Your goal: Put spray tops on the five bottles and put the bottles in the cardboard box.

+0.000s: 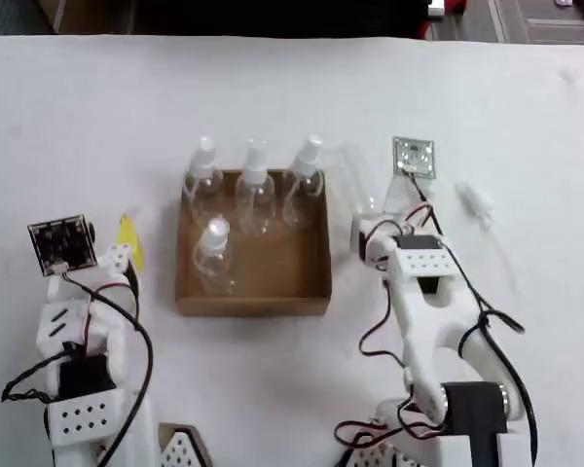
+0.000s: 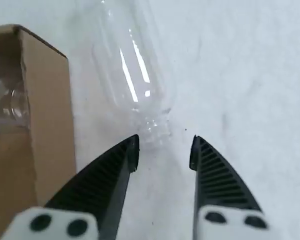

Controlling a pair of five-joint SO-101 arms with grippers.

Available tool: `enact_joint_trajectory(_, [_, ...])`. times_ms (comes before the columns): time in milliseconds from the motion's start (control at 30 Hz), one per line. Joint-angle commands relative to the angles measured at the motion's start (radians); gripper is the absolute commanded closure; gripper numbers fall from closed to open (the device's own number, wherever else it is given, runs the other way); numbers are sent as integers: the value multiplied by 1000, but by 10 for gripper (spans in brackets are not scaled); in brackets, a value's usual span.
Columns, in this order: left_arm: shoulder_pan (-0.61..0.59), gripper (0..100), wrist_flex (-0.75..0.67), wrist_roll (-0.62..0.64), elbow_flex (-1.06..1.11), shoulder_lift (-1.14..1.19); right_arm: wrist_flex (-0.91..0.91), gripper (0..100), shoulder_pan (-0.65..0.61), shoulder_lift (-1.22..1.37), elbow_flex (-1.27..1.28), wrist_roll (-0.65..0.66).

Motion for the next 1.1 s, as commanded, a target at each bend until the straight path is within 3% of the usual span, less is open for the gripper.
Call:
enact_joint_trajectory(0, [10, 835, -29, -8, -9, -12, -44, 851, 4, 8, -41, 6])
enact_joint_trajectory(167, [10, 835, -29, -8, -9, -12, -42, 863, 4, 64, -80, 9])
enact_joint_trajectory(467, [10, 835, -29, -8, -9, -12, -42, 981, 5, 76, -91, 11])
enact_joint_trajectory(733, [12, 835, -29, -8, -8, -12, -36, 981, 18, 64, -92, 11])
enact_joint_trajectory(900, [12, 835, -29, -8, -8, -12, 240, 981, 97, -127, -167, 18])
enact_joint_trajectory(1067, [12, 835, -29, -8, -9, -12, 576, 981, 223, -355, -259, 233])
